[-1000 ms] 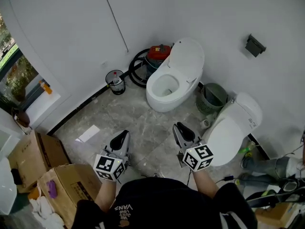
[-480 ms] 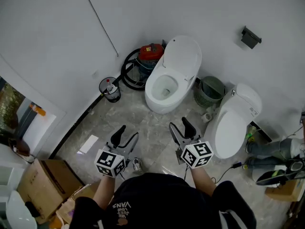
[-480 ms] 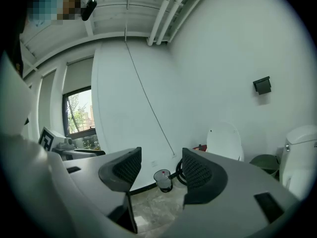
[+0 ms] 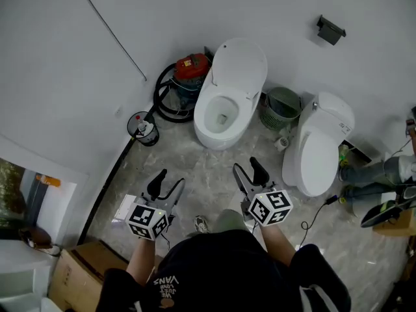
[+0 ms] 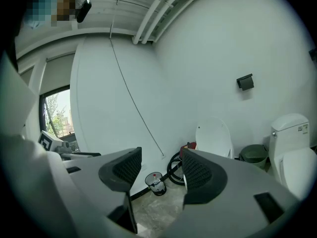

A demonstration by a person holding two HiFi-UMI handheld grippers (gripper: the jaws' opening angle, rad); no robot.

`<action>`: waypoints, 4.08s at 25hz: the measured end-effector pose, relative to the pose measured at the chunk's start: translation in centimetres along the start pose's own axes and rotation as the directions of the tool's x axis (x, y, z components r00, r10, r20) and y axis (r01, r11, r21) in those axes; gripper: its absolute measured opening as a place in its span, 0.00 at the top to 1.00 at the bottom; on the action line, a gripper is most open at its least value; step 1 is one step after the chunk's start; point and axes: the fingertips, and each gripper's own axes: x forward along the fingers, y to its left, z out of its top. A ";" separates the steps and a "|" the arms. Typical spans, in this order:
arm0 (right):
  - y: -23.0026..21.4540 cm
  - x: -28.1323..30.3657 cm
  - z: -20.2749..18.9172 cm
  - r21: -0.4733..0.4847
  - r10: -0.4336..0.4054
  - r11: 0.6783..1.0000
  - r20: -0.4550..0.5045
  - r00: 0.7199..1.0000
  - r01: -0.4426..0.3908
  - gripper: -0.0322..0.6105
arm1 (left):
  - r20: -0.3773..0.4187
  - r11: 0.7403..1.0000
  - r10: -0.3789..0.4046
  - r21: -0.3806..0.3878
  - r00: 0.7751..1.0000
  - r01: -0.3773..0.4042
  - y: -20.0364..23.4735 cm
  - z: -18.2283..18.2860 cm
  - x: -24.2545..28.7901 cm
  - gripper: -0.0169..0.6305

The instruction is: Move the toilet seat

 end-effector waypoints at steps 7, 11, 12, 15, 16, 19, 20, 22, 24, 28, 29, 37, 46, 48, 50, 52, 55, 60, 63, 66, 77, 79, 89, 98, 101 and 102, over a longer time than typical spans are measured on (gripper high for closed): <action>-2.0 1.7 -0.1 0.026 -0.069 0.997 -0.004 0.998 0.069 0.59 | -0.011 0.999 -0.040 -0.030 0.999 0.040 1.6 -0.4 2.7 0.60; -3.9 3.5 -0.1 0.035 -0.093 0.995 -0.013 0.996 0.094 0.59 | -0.015 0.998 -0.047 -0.030 0.999 0.046 3.2 -0.1 5.0 0.60; -4.6 4.1 0.1 0.036 -0.097 0.995 -0.015 0.995 0.098 0.59 | -0.016 0.998 -0.045 -0.032 0.999 0.045 3.6 0.2 5.8 0.60; -6.9 5.9 0.7 0.039 -0.115 0.993 -0.019 0.993 0.116 0.59 | -0.018 0.998 -0.053 -0.033 0.998 0.052 4.5 1.2 8.6 0.60; -7.6 6.6 1.0 0.041 -0.120 0.992 -0.019 0.993 0.120 0.60 | -0.021 0.998 -0.056 -0.028 0.998 0.055 4.8 1.5 9.6 0.60; -9.9 8.9 1.8 0.035 -0.125 0.991 -0.029 0.992 0.126 0.60 | -0.026 0.998 -0.056 -0.016 0.998 0.055 6.0 2.7 13.0 0.61; -10.7 9.7 2.1 0.032 -0.126 0.991 -0.033 0.991 0.127 0.60 | -0.025 0.998 -0.056 -0.012 0.998 0.056 6.3 3.2 14.2 0.61; -12.3 11.2 2.6 0.026 -0.126 0.992 -0.040 0.991 0.127 0.60 | -0.024 0.998 -0.059 0.001 0.998 0.059 6.9 3.9 16.5 0.62; -13.7 12.8 2.9 0.020 -0.124 0.992 -0.051 0.991 0.125 0.60 | -0.032 0.998 -0.059 0.006 0.998 0.060 7.6 4.3 18.7 0.62; -16.5 15.3 3.2 0.023 -0.129 0.991 -0.074 0.989 0.131 0.60 | -0.055 0.998 -0.059 -0.002 0.997 0.059 8.8 4.5 22.8 0.62; -17.2 15.8 3.2 0.027 -0.130 0.991 -0.081 0.988 0.132 0.60 | -0.064 0.998 -0.057 -0.001 0.996 0.057 9.1 4.4 23.7 0.62; -20.9 18.8 1.1 0.057 -0.174 0.981 -0.155 0.973 0.184 0.61 | -0.137 0.999 -0.046 -0.016 0.990 0.044 12.2 2.6 28.4 0.64; -22.9 22.0 -2.0 0.174 -0.304 0.925 -0.195 0.932 0.338 0.64 | -0.261 0.990 -0.141 -0.024 0.955 0.140 17.1 0.2 34.1 0.65; -23.3 22.6 -3.0 0.190 -0.338 0.907 -0.204 0.919 0.376 0.64 | -0.290 0.985 -0.169 -0.028 0.942 0.168 18.1 -0.6 35.5 0.65; -23.6 23.2 -4.3 0.206 -0.368 0.888 -0.216 0.905 0.410 0.64 | -0.321 0.981 -0.193 -0.033 0.927 0.193 19.1 -1.7 36.6 0.66; -23.9 23.6 -5.9 0.225 -0.396 0.867 -0.233 0.888 0.445 0.64 | -0.355 0.976 -0.213 -0.037 0.910 0.214 20.0 -3.0 37.5 0.66; -24.5 24.1 -8.5 0.247 -0.428 0.836 -0.265 0.864 0.490 0.64 | -0.388 0.969 -0.239 -0.041 0.890 0.242 20.8 -5.0 39.1 0.66; -24.9 24.9 -13.5 0.261 -0.443 0.807 -0.327 0.835 0.530 0.64 | -0.430 0.962 -0.262 -0.050 0.864 0.267 22.1 -9.2 41.5 0.66; -25.5 25.6 -16.7 0.271 -0.452 0.787 -0.357 0.817 0.554 0.64 | -0.459 0.960 -0.273 -0.068 0.845 0.273 22.7 -12.5 42.6 0.66; -26.2 26.6 -19.8 0.266 -0.459 0.777 -0.383 0.802 0.571 0.64 | -0.489 0.959 -0.276 -0.081 0.828 0.271 23.3 -16.1 43.4 0.66; -28.1 29.7 -29.3 0.292 -0.451 0.754 -0.421 0.787 0.588 0.64 | -0.545 0.964 -0.266 -0.131 0.795 0.232 25.6 -26.2 45.5 0.65; -28.5 30.1 -30.8 0.308 -0.452 0.741 -0.428 0.782 0.597 0.64 | -0.551 0.966 -0.260 -0.140 0.793 0.219 26.1 -27.5 46.0 0.65; -30.5 31.5 -35.4 0.423 -0.459 0.663 -0.422 0.782 0.617 0.64 | -0.553 0.967 -0.224 -0.228 0.803 0.112 27.9 -32.0 48.7 0.60; -32.4 32.7 -37.7 0.539 -0.479 0.576 -0.386 0.788 0.614 0.57 | -0.539 0.943 -0.222 -0.331 0.813 0.038 29.0 -35.2 49.7 0.48; -32.6 32.9 -38.2 0.561 -0.481 0.558 -0.381 0.789 0.611 0.56 | -0.535 0.931 -0.232 -0.363 0.812 0.027 29.1 -35.9 50.0 0.43; -32.6 33.0 -38.4 0.566 -0.479 0.556 -0.380 0.791 0.609 0.56 | -0.531 0.927 -0.237 -0.375 0.814 0.025 29.0 -36.1 50.2 0.42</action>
